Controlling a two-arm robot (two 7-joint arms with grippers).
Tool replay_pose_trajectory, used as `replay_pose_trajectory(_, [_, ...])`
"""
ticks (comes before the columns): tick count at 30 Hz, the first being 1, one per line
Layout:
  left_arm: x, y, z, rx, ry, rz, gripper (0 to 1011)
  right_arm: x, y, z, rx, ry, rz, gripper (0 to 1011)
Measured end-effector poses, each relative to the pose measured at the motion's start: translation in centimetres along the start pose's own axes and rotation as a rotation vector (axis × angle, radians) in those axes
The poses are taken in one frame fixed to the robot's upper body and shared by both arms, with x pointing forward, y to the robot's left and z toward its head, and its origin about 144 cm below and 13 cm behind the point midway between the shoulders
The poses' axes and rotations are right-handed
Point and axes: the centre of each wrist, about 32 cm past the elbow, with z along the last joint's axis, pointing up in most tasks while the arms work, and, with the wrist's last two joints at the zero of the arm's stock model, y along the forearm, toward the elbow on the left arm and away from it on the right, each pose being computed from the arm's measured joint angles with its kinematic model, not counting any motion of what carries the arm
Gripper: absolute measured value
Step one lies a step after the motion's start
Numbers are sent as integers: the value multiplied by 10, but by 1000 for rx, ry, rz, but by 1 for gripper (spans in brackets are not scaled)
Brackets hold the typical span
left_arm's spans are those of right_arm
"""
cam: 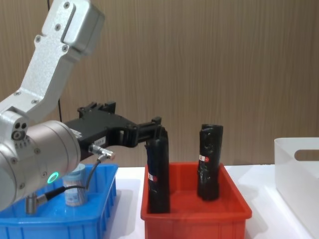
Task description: Pick the cotton swabs from the blue box and place them into the white box.
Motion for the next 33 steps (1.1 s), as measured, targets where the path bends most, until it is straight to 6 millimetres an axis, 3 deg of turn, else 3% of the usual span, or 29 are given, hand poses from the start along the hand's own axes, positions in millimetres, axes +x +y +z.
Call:
replay_pose_trajectory(15, [0,0,0,0,0,0,1004,26,10,-14,-80,5,-98,999])
replay_pose_trajectory(33, [0,0,0,0,0,0,1004,35,11,-20,-93,11,-109,1002])
